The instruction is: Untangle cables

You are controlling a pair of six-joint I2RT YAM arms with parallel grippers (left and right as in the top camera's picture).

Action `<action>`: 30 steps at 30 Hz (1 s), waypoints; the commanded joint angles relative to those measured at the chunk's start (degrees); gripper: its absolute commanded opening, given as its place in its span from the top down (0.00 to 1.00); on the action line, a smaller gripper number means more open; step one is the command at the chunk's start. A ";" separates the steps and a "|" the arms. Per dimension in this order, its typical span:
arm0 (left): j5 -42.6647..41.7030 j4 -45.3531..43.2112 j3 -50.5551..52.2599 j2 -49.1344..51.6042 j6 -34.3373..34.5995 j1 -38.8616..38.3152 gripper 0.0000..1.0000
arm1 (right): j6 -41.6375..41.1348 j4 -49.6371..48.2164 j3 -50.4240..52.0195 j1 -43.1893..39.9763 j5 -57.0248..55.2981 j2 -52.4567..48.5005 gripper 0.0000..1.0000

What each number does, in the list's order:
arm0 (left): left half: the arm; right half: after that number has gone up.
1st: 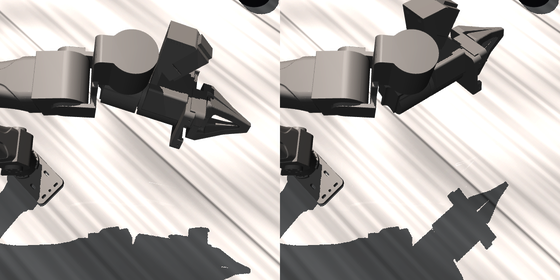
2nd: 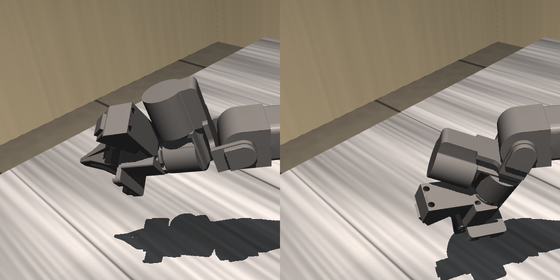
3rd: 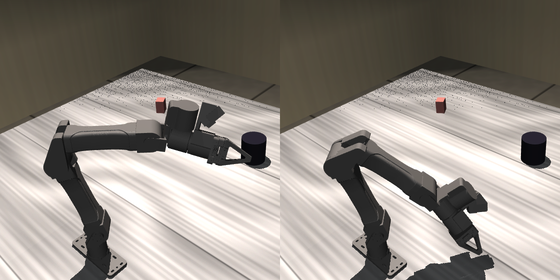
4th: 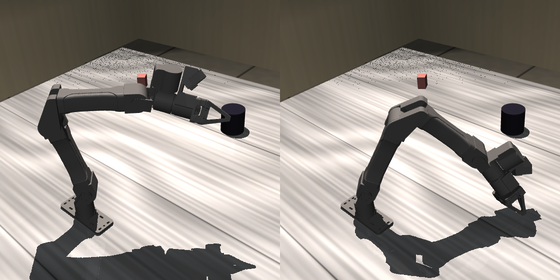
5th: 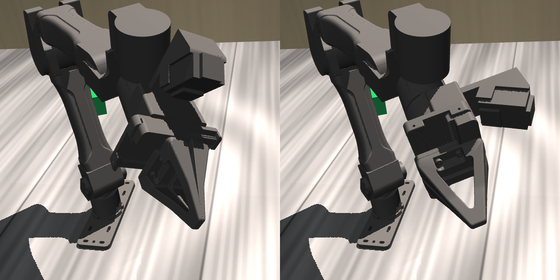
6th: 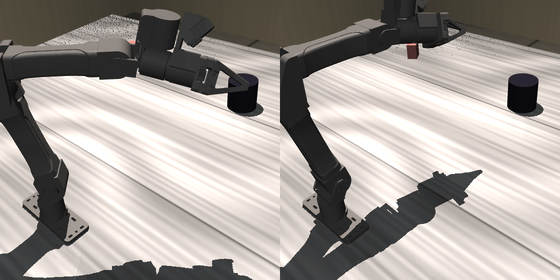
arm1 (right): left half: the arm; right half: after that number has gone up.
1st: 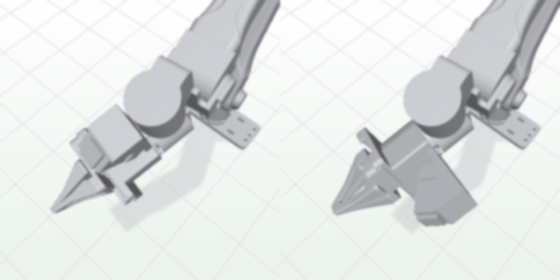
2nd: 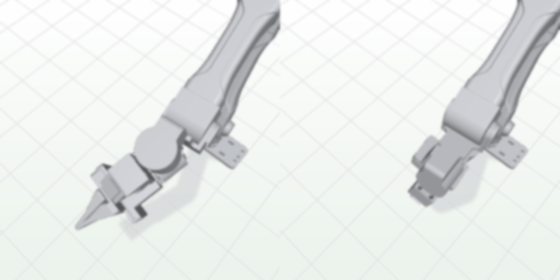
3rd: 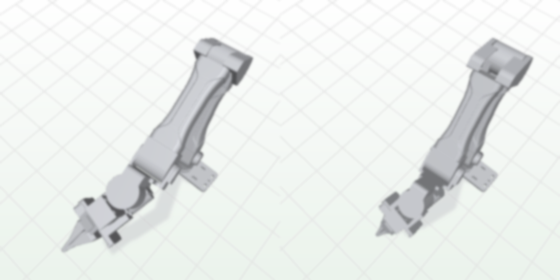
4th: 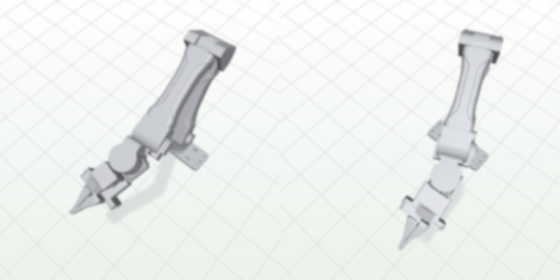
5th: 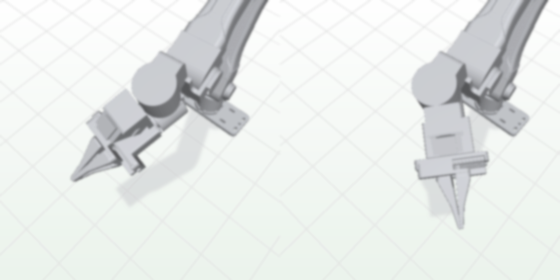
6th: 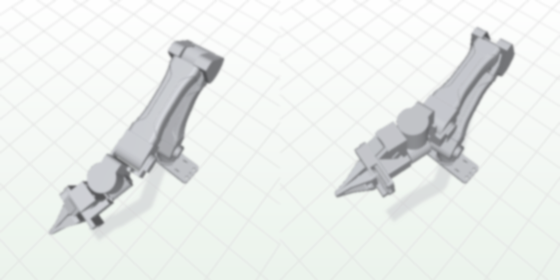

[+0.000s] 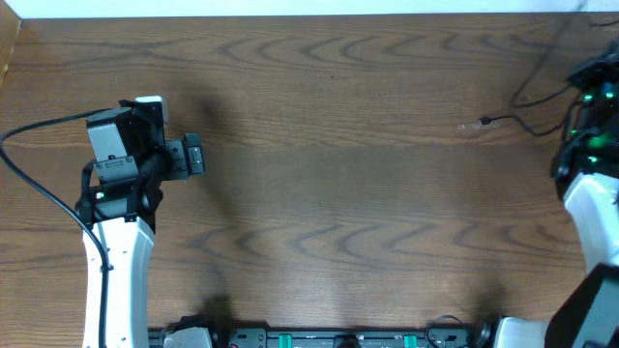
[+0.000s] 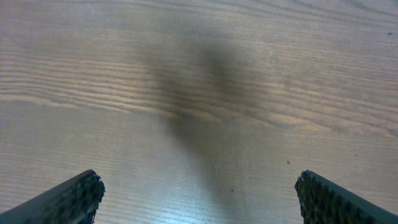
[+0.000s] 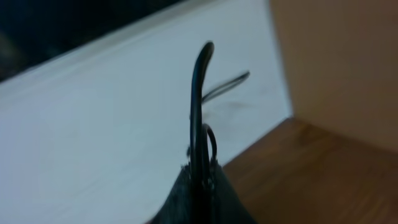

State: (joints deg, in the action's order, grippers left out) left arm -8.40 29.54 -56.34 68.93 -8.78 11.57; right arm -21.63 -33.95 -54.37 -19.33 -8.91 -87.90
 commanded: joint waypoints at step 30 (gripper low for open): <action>0.52 -0.04 -1.22 0.33 0.55 0.26 0.01 | -3.06 -12.26 -4.52 -20.41 8.76 -30.18 0.99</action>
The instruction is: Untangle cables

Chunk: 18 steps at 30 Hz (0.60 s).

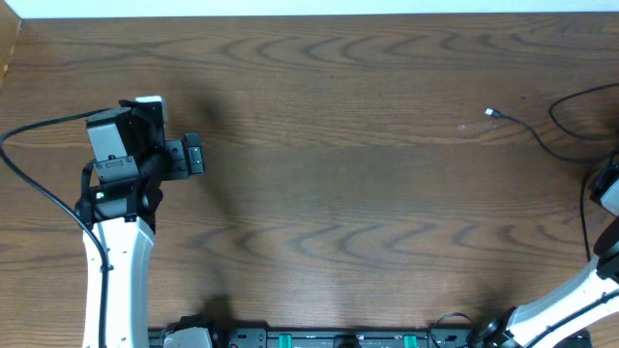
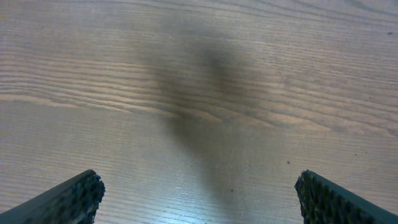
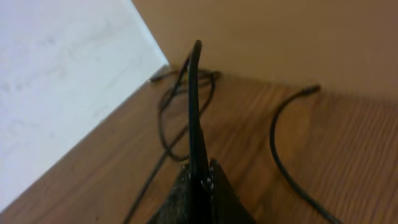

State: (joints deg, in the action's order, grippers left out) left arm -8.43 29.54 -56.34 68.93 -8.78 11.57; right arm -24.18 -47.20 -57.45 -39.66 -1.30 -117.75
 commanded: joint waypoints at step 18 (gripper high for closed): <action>0.55 -0.04 -1.22 0.33 0.55 0.26 0.02 | 0.07 13.92 -1.44 -0.11 6.88 0.02 0.01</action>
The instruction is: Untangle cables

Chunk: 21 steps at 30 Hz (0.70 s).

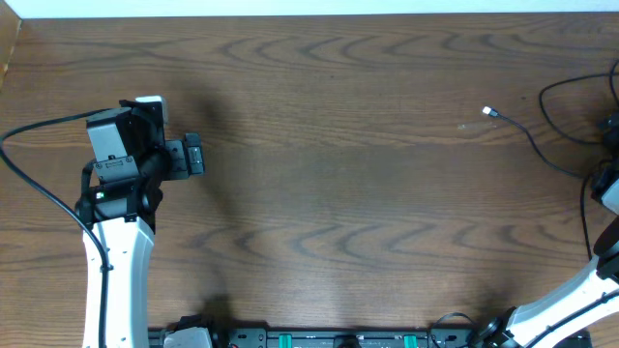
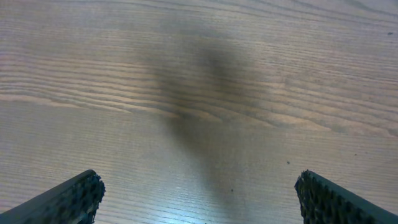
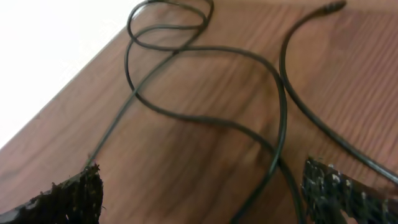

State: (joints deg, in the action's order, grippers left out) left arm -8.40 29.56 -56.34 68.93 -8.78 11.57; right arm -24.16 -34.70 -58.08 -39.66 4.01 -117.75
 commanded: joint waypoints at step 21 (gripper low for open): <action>0.52 -0.07 -1.22 0.33 0.55 0.26 0.02 | 24.11 19.06 -0.79 9.14 6.73 28.06 0.01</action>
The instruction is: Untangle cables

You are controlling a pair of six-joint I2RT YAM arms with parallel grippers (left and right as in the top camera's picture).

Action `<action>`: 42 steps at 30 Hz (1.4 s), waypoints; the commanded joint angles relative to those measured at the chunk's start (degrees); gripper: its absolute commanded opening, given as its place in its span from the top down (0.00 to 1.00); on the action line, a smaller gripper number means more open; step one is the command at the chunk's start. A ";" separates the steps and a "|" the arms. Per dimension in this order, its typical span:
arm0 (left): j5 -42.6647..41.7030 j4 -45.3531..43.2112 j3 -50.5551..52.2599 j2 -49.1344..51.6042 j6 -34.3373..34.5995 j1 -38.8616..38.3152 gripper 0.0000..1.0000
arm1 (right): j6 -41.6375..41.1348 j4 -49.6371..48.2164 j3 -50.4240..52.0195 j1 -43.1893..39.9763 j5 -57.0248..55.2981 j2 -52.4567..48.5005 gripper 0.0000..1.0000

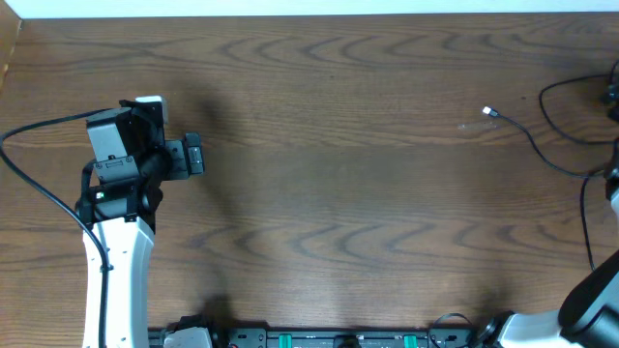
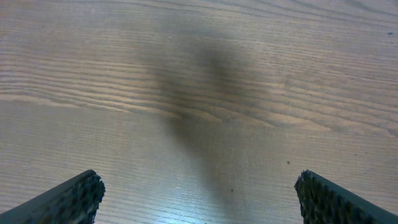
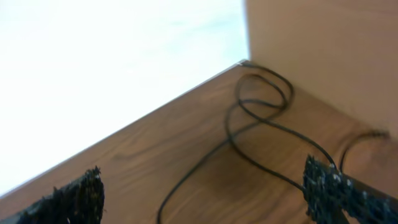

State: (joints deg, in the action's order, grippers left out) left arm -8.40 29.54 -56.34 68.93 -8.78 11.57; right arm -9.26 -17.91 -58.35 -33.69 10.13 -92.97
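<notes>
One thin black cable lies on the brown table at the far right; its small silver connector end [image 1: 490, 113] points toward the middle. In the right wrist view the cable [image 3: 196, 167] curls in loose loops near the table's back corner. My right gripper [image 3: 205, 196] hovers open over it with nothing between its fingers. My left gripper [image 1: 196, 155] sits far off at the left, open [image 2: 202, 199] over bare wood, with no cable near it.
The table's far edge meets a white surface [image 3: 93, 74], and a tan wall [image 3: 329, 43] stands at the right end. The left arm's own black lead [image 1: 39, 184] arcs off the table's left side.
My right gripper, open low over the cable loops, now sits farther back and higher, so the table corner and wall show. The cable lies where it was. The left arm is still.
My right gripper was shut on the cable, holding it up at the far right. Then it was still shut on it, lower by the table corner. Then it was open with the cable lying loose on the table. Now it has drawn back. The left gripper stayed open throughout.
</notes>
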 commanded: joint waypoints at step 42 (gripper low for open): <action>0.52 -0.07 -1.22 0.33 0.55 0.26 0.02 | 12.55 40.96 -0.50 26.08 0.98 11.96 0.01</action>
State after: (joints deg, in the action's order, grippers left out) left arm -8.40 29.56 -56.34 68.93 -8.78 11.57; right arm 2.79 22.28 -58.35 -7.90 10.92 -81.89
